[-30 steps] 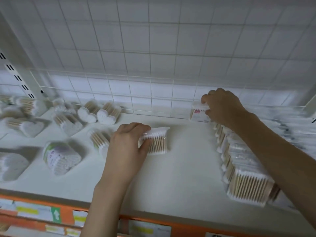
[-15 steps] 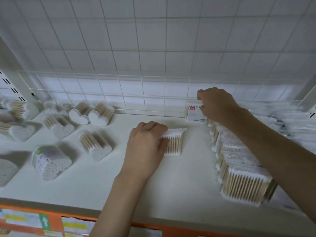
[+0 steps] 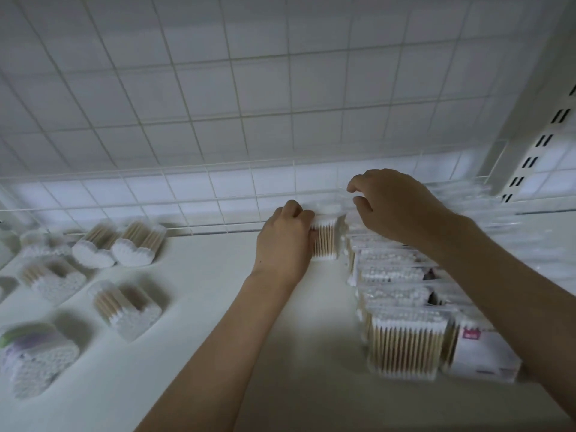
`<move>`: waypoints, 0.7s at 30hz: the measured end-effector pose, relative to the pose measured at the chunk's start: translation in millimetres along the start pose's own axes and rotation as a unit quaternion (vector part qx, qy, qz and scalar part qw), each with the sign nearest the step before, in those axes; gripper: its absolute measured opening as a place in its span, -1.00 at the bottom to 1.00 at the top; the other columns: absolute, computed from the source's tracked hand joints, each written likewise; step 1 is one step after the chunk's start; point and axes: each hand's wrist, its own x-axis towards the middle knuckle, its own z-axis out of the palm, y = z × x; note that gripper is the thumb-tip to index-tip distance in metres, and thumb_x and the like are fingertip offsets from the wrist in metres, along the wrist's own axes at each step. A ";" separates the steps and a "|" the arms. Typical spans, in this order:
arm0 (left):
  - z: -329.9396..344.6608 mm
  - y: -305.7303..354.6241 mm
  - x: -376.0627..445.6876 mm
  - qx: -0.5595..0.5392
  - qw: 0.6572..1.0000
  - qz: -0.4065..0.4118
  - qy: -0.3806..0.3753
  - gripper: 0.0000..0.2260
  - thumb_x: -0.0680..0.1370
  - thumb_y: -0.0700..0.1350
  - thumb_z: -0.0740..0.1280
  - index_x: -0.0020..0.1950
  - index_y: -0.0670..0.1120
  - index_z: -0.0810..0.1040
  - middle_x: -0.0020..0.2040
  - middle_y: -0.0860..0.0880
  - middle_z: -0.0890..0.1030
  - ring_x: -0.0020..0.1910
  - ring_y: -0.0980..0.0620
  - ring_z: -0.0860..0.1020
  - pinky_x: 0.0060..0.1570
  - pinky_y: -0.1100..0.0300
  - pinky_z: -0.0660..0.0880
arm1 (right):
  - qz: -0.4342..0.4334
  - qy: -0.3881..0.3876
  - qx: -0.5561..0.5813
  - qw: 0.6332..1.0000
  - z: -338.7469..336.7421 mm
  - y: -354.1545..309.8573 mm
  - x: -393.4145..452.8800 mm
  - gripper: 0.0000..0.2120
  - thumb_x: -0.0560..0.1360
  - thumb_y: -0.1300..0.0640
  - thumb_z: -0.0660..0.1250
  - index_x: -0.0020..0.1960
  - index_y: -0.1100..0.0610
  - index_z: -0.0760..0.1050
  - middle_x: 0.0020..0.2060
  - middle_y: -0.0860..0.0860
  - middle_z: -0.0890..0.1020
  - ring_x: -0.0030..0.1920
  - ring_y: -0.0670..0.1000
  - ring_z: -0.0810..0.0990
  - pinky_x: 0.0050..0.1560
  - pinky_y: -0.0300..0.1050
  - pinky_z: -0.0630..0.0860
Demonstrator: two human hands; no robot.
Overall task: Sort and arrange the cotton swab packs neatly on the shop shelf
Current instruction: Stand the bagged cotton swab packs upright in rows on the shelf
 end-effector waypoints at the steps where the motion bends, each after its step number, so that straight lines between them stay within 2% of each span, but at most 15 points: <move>1: 2.1 0.1 3.8 0.006 1.000 0.004 0.000 -0.74 0.56 -0.11 0.21 0.24 -0.09 0.49 0.14 -0.04 0.44 0.10 -0.05 0.42 -0.04 0.14 0.41 | 0.002 0.003 0.006 1.000 -1.2 1.7 -3.5 -0.73 0.55 0.21 0.12 0.19 0.18 0.48 -0.01 0.07 0.58 0.03 0.09 0.51 0.01 -0.01 0.48; 4: 7.1 -1.3 14.0 0.045 0.999 0.020 0.004 -0.72 0.57 -0.07 0.21 0.26 -0.05 0.49 0.16 -0.03 0.47 0.15 -0.05 0.39 0.11 0.16 0.32 | 0.011 0.007 0.019 1.000 -4.5 6.0 -12.1 -0.70 0.56 0.19 0.12 0.24 0.15 0.45 0.07 0.05 0.58 0.10 0.08 0.50 0.02 -0.06 0.45; 6: 9.2 -1.9 18.6 0.070 0.997 0.024 0.005 -0.71 0.57 -0.06 0.20 0.27 -0.03 0.49 0.18 -0.02 0.47 0.18 -0.05 0.36 0.13 0.16 0.24 | 0.017 0.010 0.026 0.999 -6.6 6.9 -16.8 -0.70 0.56 0.17 0.12 0.25 0.13 0.45 0.10 0.04 0.58 0.13 0.07 0.49 0.04 -0.07 0.43; 11: 11.3 -1.4 26.1 0.082 0.996 0.016 -0.017 -0.69 0.57 -0.08 0.18 0.30 -0.05 0.45 0.22 -0.05 0.46 0.19 -0.08 0.37 0.13 0.13 0.27 | 0.023 0.000 0.036 0.999 -8.4 0.0 -24.7 -0.70 0.57 0.16 0.12 0.27 0.13 0.44 0.12 0.03 0.57 0.14 0.06 0.49 0.12 -0.03 0.45; 16: 6.9 3.2 24.9 0.028 1.000 0.000 -0.009 -0.61 0.53 -0.16 0.23 0.36 -0.10 0.34 0.23 -0.07 0.44 0.17 -0.09 0.43 0.15 0.13 0.30 | 0.027 -0.006 0.044 0.999 -7.7 -9.0 -26.9 -0.70 0.57 0.16 0.13 0.26 0.13 0.44 0.12 0.03 0.56 0.15 0.06 0.49 0.12 -0.02 0.45; 21: 4.2 -1.8 16.2 0.042 0.999 -0.002 -0.006 -0.56 0.52 -0.19 0.23 0.40 -0.11 0.27 0.33 -0.06 0.35 0.29 -0.05 0.32 0.23 0.16 0.21 | 0.030 -0.013 0.036 0.999 -8.7 -22.6 -26.4 -0.71 0.56 0.15 0.14 0.24 0.14 0.45 0.12 0.04 0.57 0.14 0.07 0.49 0.12 0.00 0.45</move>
